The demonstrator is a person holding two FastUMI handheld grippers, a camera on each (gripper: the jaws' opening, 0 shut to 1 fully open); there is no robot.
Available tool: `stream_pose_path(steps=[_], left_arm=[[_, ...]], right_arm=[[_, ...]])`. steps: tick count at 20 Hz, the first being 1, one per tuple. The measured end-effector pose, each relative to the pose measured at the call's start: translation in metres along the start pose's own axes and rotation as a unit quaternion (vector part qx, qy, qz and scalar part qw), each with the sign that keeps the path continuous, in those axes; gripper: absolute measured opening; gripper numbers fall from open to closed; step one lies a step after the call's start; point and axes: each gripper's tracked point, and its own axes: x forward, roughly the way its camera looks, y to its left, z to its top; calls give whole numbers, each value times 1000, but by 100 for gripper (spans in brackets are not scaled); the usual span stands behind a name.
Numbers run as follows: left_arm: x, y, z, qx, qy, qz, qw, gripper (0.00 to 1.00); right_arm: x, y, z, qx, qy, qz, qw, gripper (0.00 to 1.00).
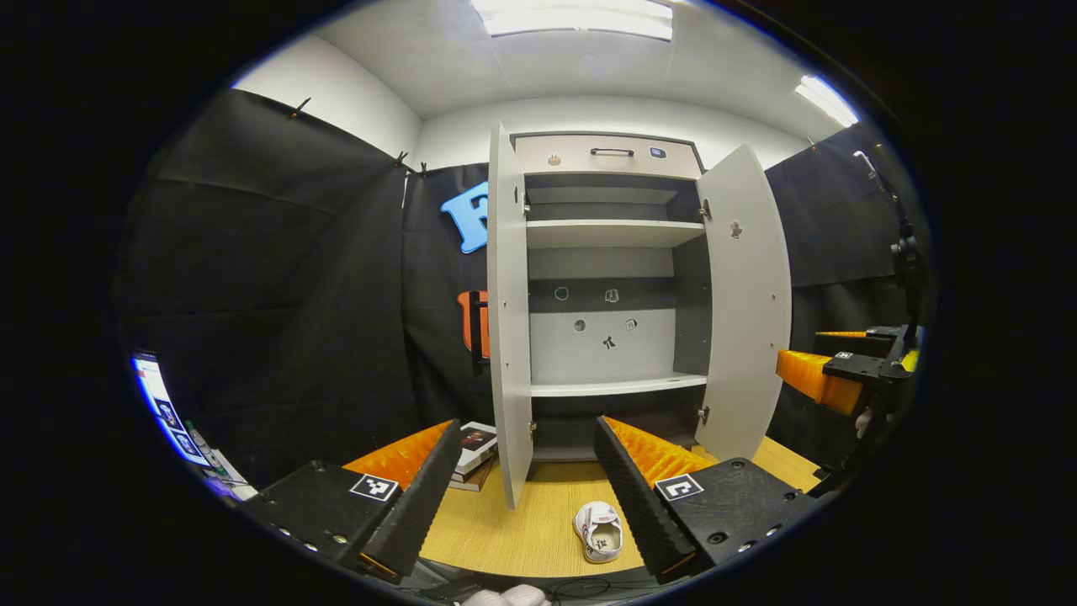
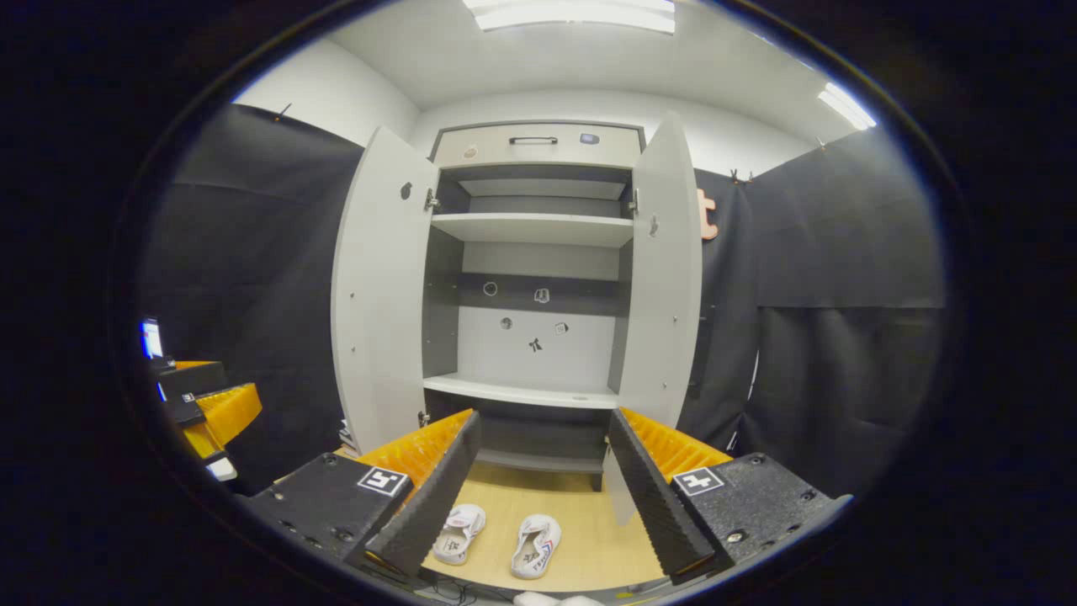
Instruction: Grab one shoe with the right hand and put it into the shoe cabinet, grab the other shoe with the left hand and put it into the shoe cabinet; then close the right door with the right hand and the left door with the left hand.
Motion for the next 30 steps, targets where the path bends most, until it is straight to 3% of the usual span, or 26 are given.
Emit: stream_pose_path(steps=[10,15,20,26,27,28,30], left_arm=[[2,-2,0,2,-3,-5,1000,95],[3,0,-5,2,-1,-7,1000,95],[-3,8,-14,0,8,-5,1000,95],[-9,18,-22,3,19,2,1000,95],[-10,21,-21,3,19,4,1000,95],[-11,22,-22,3,19,6,1000,94],[-12,22,-23,1,23,7,1000,95]], right_arm=[[4,-9,-9,-1,7,-13,1000,100],[10,-3,-48,-13,51,-7,999,99],[19,14,-135,-19,137,7,990,99],[36,35,-270,5,269,17,963,88],[40,40,-288,11,280,21,960,83],[46,42,-304,10,292,19,956,87],[61,46,-336,10,309,22,951,81]])
